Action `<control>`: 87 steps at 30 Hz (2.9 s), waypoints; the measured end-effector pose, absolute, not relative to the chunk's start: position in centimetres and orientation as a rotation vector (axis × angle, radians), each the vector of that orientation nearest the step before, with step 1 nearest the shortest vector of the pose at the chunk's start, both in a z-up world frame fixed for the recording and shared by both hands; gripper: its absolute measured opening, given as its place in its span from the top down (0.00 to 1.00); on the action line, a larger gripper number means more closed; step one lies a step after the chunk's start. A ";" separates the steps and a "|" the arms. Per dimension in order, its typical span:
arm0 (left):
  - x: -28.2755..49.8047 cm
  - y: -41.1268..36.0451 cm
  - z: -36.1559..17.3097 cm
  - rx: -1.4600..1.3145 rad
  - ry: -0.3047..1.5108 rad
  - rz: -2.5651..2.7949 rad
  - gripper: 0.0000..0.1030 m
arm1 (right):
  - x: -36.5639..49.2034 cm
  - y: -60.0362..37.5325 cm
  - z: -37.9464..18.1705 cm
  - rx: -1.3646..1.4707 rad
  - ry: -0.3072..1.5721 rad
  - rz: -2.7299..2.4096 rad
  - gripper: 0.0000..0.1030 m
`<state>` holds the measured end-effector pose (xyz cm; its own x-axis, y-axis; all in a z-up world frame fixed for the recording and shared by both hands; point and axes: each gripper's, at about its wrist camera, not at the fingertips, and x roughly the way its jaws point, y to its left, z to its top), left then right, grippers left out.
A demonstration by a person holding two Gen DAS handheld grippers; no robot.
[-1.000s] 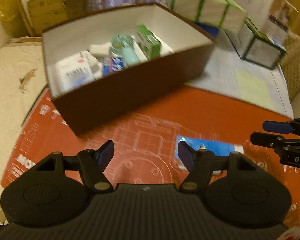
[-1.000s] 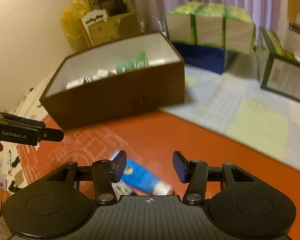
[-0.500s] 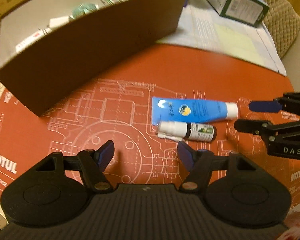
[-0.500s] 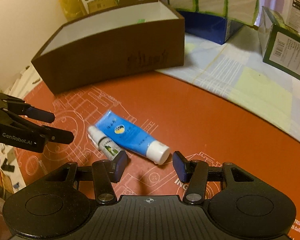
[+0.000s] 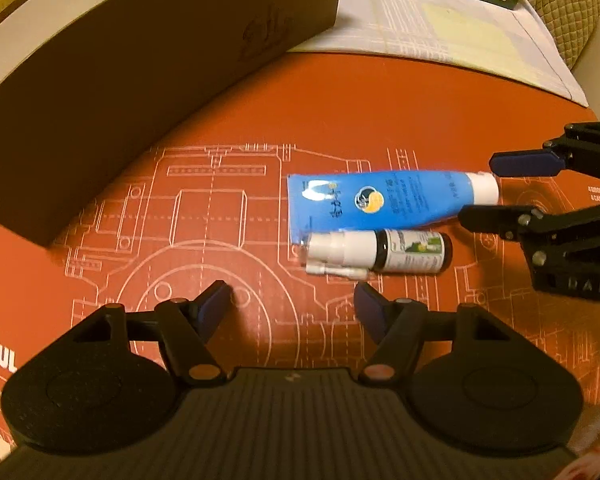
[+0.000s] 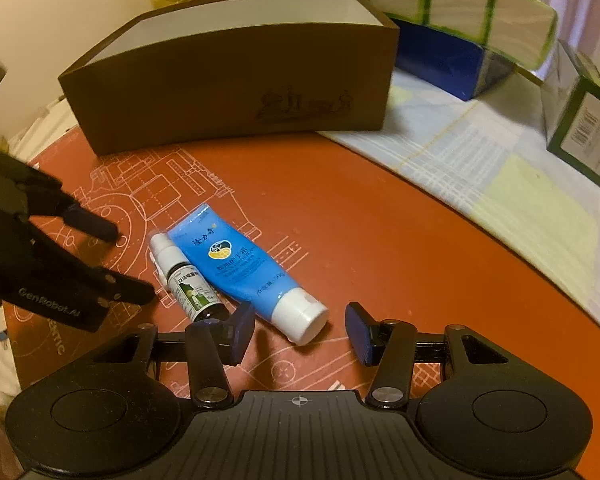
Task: Organize rigid objects
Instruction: 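Grasp the small spray bottle with the left gripper while the right gripper grasps the blue hand-cream tube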
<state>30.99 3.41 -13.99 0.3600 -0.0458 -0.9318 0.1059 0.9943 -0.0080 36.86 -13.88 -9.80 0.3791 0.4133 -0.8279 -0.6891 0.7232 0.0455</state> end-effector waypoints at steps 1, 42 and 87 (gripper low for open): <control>31.2 3.4 -14.0 0.059 1.197 -0.098 0.37 | 36.8 -13.8 -9.8 -0.341 0.935 0.730 0.53; 32.0 2.4 -13.3 0.022 1.140 -0.096 0.40 | 34.6 -14.1 -10.4 -0.162 0.997 0.554 0.77; 33.8 -2.7 -15.2 0.158 1.089 -0.297 0.81 | 35.3 -20.7 -10.4 0.008 1.002 0.329 0.66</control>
